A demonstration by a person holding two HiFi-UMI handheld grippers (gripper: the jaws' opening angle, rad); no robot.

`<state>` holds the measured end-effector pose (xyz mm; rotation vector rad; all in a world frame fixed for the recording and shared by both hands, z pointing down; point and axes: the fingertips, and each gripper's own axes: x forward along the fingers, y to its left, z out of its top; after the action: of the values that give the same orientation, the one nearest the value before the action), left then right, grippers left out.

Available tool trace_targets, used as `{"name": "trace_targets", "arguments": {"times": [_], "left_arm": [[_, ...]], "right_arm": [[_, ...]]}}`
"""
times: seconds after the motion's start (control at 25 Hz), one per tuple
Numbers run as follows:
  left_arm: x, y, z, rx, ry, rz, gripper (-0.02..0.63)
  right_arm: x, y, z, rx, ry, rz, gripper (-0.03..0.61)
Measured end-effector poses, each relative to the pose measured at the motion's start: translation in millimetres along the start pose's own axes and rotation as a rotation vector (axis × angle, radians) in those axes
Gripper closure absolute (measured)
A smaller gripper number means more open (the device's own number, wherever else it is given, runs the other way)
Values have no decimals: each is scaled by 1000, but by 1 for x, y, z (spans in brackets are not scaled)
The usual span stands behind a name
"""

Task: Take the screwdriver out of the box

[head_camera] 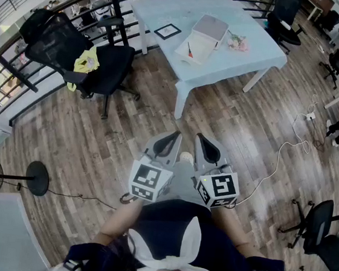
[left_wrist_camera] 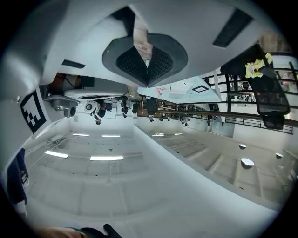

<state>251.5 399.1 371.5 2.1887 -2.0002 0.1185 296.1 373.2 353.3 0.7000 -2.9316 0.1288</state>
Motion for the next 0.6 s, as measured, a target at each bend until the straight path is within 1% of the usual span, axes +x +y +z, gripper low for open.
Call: {"name": "trace_targets", "arguments": {"times": [0.2, 0.4, 0.6], "left_arm": [[13, 11, -4, -15, 12, -1, 595], [34, 27, -5, -5, 25, -9, 595], [64, 51, -9, -3, 63, -15, 595]], "right_arm": [[16, -7, -3, 9, 2, 3, 581], [39, -24, -5, 30, 2, -6, 581], [72, -45, -1, 45, -3, -3, 581]]}}
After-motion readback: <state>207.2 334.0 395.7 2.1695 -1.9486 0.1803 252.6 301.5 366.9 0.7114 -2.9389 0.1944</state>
